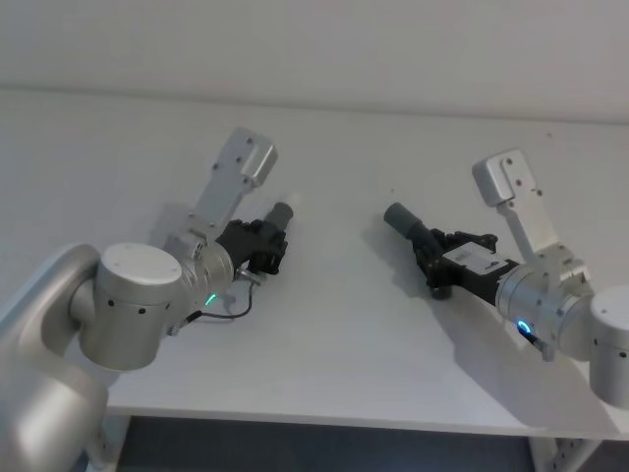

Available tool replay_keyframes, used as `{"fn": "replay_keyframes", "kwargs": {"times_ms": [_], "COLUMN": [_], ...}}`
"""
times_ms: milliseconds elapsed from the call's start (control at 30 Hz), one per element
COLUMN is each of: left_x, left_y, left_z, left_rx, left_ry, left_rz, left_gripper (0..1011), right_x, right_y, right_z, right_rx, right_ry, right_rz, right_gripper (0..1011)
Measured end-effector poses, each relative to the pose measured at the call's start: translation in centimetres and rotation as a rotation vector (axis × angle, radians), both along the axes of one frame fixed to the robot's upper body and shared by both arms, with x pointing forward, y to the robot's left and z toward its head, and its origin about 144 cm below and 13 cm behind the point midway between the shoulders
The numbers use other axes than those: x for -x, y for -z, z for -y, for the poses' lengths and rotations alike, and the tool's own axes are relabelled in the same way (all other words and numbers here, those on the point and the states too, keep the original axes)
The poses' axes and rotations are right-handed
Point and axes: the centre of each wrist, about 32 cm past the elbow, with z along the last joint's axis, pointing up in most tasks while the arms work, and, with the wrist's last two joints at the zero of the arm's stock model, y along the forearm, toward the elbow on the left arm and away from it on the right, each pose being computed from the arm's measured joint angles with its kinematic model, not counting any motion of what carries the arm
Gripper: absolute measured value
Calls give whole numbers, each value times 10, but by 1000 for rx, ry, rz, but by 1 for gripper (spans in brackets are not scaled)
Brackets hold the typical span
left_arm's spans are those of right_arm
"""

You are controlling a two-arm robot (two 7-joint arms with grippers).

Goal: Use both hands to pick up one end of the pipe from the table, align the ends, and insert them.

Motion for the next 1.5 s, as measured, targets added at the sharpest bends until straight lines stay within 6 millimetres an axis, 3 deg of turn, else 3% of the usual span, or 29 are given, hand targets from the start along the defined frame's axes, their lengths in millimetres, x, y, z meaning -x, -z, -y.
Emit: {"fn": "replay_keyframes", "kwargs": {"times_ms": [467, 967, 1500], "left_x": [-4, -6, -9], "left_y": [-12, -25, -34], "left_z": [-7, -36, -60], "left_rx": [-102, -195, -206], "left_ry": [141, 338, 476], "left_rz": [93, 156, 202], "left_gripper": [331, 331, 331], "right_x": [2, -5, -18], "right_y": [-3, -11, -22], "right_z": [17, 59, 99], "right_rx": [-25, -19, 10], "right_ry": [-87, -300, -567], "right_rz": [154, 304, 344], "right_gripper": [252, 251, 252]}}
